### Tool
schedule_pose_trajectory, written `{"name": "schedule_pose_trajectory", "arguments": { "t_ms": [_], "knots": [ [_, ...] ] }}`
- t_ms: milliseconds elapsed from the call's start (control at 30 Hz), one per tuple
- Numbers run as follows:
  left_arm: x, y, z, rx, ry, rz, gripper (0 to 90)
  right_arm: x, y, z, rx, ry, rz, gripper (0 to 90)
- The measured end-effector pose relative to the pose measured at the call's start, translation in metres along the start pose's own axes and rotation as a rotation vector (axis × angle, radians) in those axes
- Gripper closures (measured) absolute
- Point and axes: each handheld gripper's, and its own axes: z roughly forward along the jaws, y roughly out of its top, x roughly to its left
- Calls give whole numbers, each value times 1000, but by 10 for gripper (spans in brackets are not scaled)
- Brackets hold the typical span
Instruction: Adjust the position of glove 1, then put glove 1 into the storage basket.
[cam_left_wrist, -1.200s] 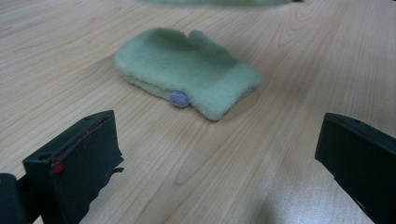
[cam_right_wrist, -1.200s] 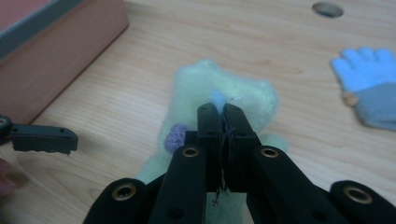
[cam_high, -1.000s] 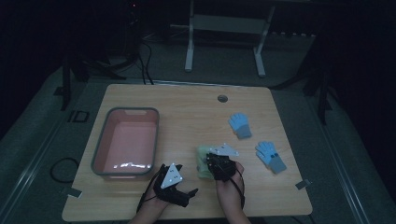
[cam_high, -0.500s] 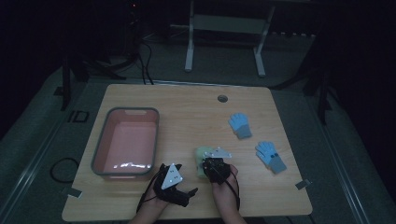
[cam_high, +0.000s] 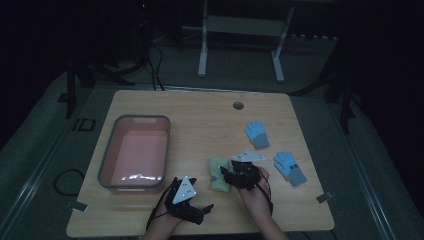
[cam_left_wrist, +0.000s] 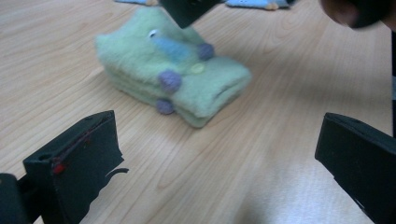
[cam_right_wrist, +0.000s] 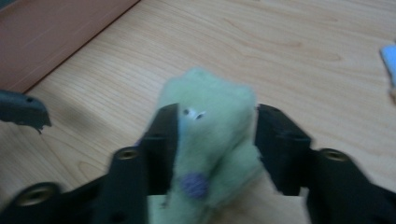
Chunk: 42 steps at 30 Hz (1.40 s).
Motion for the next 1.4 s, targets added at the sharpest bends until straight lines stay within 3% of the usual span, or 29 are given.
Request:
{"name": "schedule_pose_trajectory", "arguments": {
  "t_ms": [133,200,233,367,400,433,567,633,700,767,800,1033,1133,1367,1400],
  "knots": [
    [1,3,3,14,-66,-44,2,-21,9,0,5,94,-18,262],
    [1,4,5,31,-64,-51,2,-30,11,-1,2,164,-22,185],
    [1,4,5,23,-87,-47,2,-35,12,-1,-10,201,-19,141],
    [0,5,7,31,-89,-26,2,-50,13,-3,-19,212,-56,140],
    [-2,7,11,40,-71,36,42,-61,14,-6,-35,239,-64,143],
    [-1,8,12,41,-74,67,80,-64,14,-8,-35,248,-73,139],
    [-1,9,14,51,-66,94,154,-69,14,-11,-33,261,-67,140],
    [-2,16,19,55,-80,130,193,-72,14,-11,-22,296,-37,136],
    [-5,21,22,52,-75,177,222,-69,16,-6,3,299,-29,123],
    [-5,21,22,52,-75,177,243,-67,17,-4,4,305,-33,109],
    [-6,29,33,73,-88,250,290,-60,21,4,20,294,-48,105],
    [-4,39,55,155,-84,383,347,-56,33,31,47,322,-24,277],
    [-5,37,62,178,-72,426,349,-56,32,43,82,328,-16,291],
    [-3,34,67,190,-32,452,460,-59,20,64,165,342,13,297],
    [-4,33,69,196,-20,476,460,-60,18,65,174,356,30,319]
  ]
}}
